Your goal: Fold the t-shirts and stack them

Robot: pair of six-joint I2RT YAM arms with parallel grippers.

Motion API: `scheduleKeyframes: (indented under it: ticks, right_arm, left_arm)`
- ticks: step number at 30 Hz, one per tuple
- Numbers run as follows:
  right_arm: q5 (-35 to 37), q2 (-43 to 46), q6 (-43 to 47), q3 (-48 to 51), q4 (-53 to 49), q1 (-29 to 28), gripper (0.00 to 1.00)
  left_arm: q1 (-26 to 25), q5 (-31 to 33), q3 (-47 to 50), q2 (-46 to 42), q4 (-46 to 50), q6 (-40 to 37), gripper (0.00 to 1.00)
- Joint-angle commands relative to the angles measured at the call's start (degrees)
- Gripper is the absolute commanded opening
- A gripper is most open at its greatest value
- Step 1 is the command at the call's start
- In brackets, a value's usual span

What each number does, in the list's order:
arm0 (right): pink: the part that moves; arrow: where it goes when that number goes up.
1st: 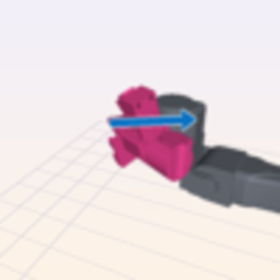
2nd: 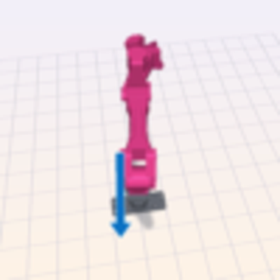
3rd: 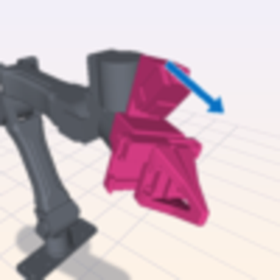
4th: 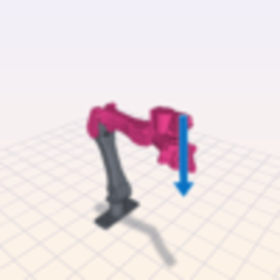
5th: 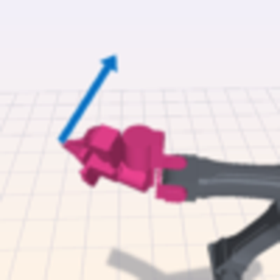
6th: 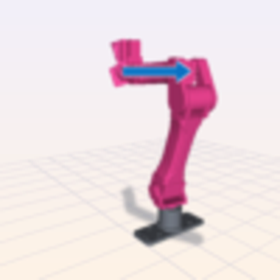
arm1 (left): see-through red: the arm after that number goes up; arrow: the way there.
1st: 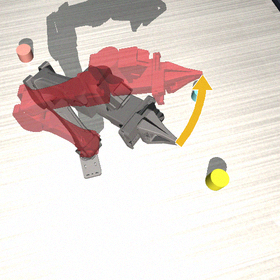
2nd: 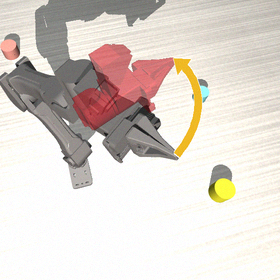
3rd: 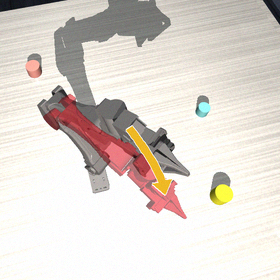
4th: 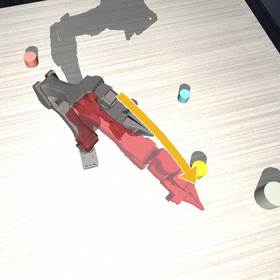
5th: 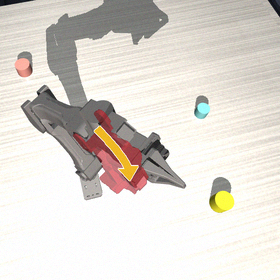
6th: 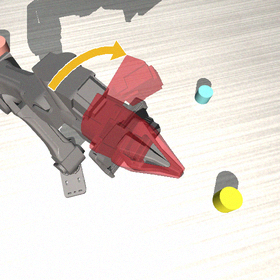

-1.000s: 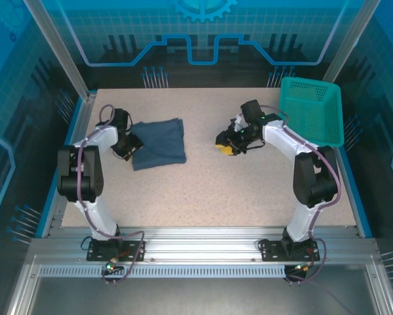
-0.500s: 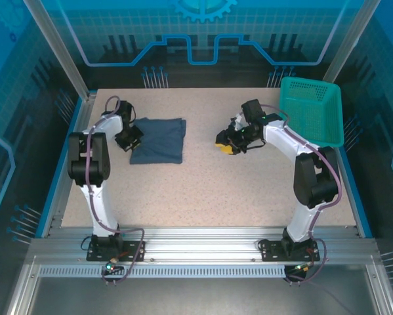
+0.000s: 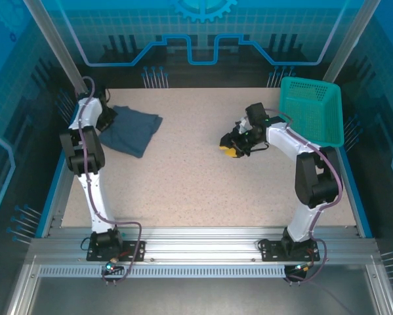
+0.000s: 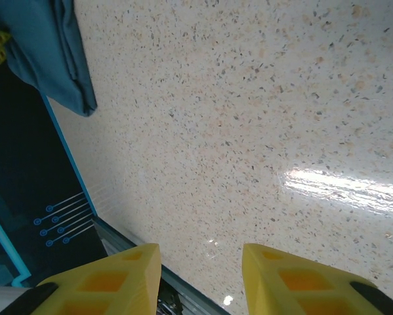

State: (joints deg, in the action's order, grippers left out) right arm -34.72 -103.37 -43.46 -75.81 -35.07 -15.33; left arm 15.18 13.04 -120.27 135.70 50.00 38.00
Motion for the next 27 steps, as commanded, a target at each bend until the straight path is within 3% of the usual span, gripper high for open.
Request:
scheduleKeyframes:
  ticks: [1, 5, 9, 12, 14, 21, 23, 27]
  right_arm:
    - [0.08, 1.95, -0.11, 0.49, -1.02, 0.88, 0.38]
    - [0.05, 1.17, -0.13, -0.03, -1.41, 0.86, 0.38]
    - [-0.5, -0.07, 0.11, -1.79, -1.95, 0.92, 0.38]
    - [-0.67, -0.73, 0.65, -3.34, -2.61, 0.89, 0.38]
    - [-0.95, -1.02, 0.91, -4.27, -3.0, 0.89, 0.38]
    - [-1.97, -0.7, 1.49, -4.62, -2.95, 0.91, 0.38]
    - [-2.51, -0.29, 1.45, -4.22, -2.49, 0.89, 0.38]
    - [-3.09, 0.68, 1.71, -3.58, -2.37, 0.89, 0.38]
  left_arm:
    - [1.92, 2.64, -7.46, 4.34, 5.48, 1.72, 0.0]
    - [3.1, 1.09, -13.14, 7.05, 7.35, 2.59, 0.05]
    - [2.78, 0.47, -12.83, 4.13, 8.41, 3.75, 0.48]
    - [1.64, 2.57, -7.6, -2.39, 8.63, 4.75, 0.6]
    - [1.17, 1.83, 1.29, -9.55, 6.91, 7.91, 0.67]
    - [1.2, -17.83, 38.72, -29.98, -8.05, 24.28, 0.67]
    - [1.17, -21.94, 43.91, -31.27, -12.75, 26.08, 0.68]
    - [1.17, -23.94, 44.68, -29.65, -16.46, 25.69, 0.69]
